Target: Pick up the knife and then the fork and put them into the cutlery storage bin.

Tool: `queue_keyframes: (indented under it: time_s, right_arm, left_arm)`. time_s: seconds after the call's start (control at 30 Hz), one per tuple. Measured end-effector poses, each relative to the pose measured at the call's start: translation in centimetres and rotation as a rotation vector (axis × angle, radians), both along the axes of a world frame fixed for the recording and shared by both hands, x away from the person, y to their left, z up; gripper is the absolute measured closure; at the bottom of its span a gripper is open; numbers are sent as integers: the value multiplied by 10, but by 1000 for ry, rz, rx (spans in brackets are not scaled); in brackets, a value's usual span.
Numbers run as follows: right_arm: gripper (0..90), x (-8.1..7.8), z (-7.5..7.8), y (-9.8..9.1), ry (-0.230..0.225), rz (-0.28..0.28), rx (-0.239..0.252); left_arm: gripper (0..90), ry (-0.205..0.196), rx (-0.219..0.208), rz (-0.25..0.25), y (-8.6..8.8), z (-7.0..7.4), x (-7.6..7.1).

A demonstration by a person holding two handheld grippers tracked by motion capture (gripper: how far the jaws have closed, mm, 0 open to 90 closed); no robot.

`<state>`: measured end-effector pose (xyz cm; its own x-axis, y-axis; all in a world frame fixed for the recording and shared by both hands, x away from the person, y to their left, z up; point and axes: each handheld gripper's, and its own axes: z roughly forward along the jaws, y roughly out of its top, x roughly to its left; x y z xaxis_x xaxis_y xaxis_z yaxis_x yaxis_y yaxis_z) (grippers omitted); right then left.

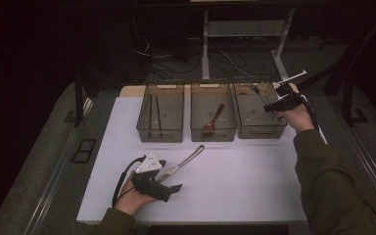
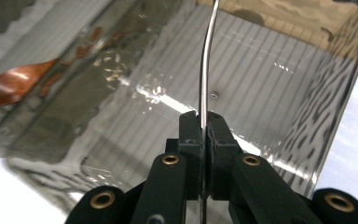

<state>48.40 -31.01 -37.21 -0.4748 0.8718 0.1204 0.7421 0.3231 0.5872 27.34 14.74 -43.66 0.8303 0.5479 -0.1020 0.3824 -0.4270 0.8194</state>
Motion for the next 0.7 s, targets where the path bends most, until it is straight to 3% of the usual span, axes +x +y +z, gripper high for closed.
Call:
queue_keyframes:
  time_s: [0.3,0.33,0.37,0.47,0.7]
  right_arm:
    - [850,7,-14,3,58,7,-70]
    - [807,7,-15,4,58,6,-76]
    - [708,7,-15,4,48,0,-70]
    - [570,6,-12,5,4,-7,-70]
    - [494,-4,-1,-2,-51,-10,9]
  left_arm:
    - [0,6,5,-10,-1,-1,0]
    - [0,6,3,-9,-2,-1,-1]
    - [0,5,2,-9,-2,-1,-1]
    - [0,6,2,-8,-2,-1,-1]
    - [0,3,3,-8,-1,0,-1]
